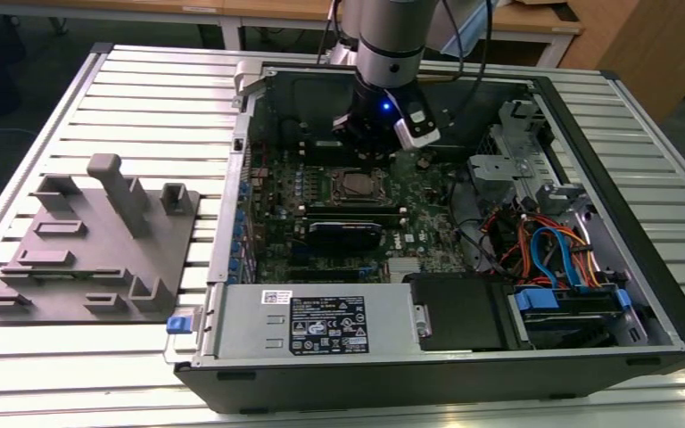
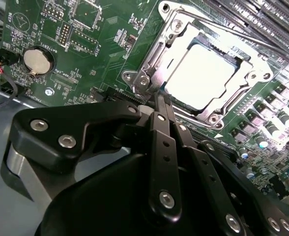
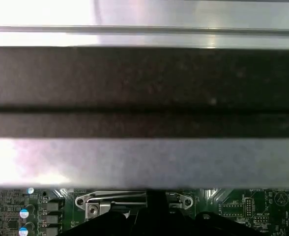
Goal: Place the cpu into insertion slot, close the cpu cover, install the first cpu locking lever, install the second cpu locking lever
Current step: 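Install the second cpu locking lever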
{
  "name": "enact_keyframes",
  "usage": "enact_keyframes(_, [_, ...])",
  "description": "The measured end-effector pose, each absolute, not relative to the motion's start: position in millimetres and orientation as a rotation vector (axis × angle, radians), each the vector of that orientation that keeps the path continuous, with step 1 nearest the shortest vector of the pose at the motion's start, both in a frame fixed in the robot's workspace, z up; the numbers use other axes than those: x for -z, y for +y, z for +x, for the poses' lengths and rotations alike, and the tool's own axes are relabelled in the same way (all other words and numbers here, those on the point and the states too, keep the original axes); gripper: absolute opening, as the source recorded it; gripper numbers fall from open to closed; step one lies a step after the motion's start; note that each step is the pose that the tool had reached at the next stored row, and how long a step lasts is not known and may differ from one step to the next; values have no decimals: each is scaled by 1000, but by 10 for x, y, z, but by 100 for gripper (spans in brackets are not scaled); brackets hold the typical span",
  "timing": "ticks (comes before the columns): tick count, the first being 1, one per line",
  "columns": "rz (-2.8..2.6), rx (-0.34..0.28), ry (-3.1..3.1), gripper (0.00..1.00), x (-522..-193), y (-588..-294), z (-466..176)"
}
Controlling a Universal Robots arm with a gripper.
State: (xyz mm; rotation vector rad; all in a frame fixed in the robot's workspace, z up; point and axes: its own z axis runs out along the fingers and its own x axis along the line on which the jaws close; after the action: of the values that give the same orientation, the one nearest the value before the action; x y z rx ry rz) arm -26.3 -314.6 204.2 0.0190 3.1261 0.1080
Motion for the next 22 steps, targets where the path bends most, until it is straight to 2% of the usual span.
enact_keyframes(7, [19,-108,3126,11,-2213,-3145,-266])
enact_keyframes(22, [19,-108,3126,11,-2220,-3182,-266])
